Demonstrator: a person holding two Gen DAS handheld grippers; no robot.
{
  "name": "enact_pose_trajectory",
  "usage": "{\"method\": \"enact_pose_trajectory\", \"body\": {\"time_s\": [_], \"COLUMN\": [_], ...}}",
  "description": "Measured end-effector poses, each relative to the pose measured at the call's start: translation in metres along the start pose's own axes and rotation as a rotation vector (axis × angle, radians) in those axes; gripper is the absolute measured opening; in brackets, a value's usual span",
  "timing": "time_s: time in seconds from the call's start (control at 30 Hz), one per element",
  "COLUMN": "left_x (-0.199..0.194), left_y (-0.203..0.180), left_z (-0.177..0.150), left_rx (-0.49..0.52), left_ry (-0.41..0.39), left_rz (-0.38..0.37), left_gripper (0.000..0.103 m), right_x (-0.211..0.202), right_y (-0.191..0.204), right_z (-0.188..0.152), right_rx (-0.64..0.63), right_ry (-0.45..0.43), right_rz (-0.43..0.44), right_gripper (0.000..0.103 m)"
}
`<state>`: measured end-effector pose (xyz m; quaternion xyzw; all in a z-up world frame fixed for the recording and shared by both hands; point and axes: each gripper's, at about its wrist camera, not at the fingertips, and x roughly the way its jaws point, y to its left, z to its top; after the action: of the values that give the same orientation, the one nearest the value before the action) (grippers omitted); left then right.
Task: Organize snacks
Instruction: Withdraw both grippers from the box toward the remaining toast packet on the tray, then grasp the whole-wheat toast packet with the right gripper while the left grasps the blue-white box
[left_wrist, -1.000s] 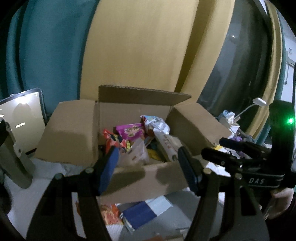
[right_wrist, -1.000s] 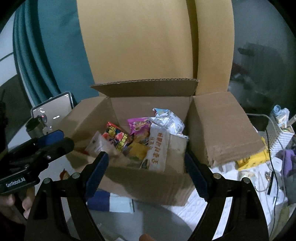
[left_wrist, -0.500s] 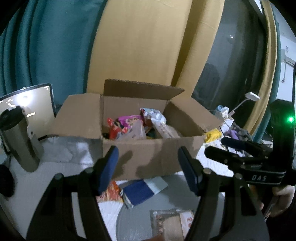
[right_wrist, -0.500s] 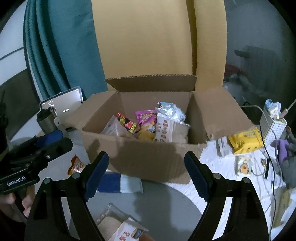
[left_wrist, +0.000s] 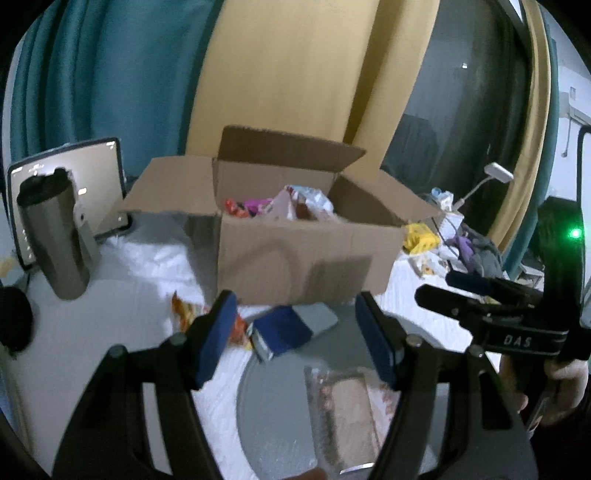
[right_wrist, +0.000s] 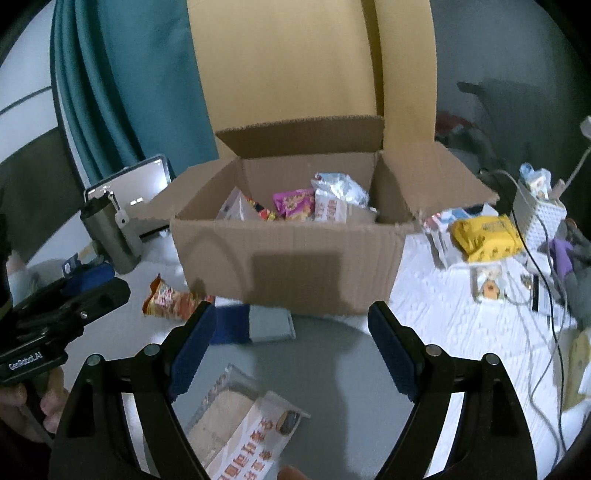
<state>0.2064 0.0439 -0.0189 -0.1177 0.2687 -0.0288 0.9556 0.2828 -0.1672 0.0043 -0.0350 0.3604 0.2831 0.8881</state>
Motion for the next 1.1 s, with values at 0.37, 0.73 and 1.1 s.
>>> {"method": "enact_pose_trajectory", "body": {"time_s": [0.37,0.73,1.1], "left_x": [0.0,0.011,0.013], "left_y": [0.013,0.055,0.075], "left_z": [-0.048,-0.081,-0.078], "left_rx": [-0.016,-0.096,-0.103], "left_ry": [0.078,0.148,0.156], "left_rz": [-0.007,0.008,0.043], "left_gripper": [0.068,0.068,0.068], "right_x": [0.011,0.048,0.078], "right_y": [0.008,0.036,0.072], "right_z": [-0.056,-0.098,-0.101], "right_rx": [0.059,0.066,-0.028], "right_ry": [0.083,0.232,0.268], "right_rz": [0.001,0.022,-0.022], "right_gripper": [0.086,0.087,0.098]}}
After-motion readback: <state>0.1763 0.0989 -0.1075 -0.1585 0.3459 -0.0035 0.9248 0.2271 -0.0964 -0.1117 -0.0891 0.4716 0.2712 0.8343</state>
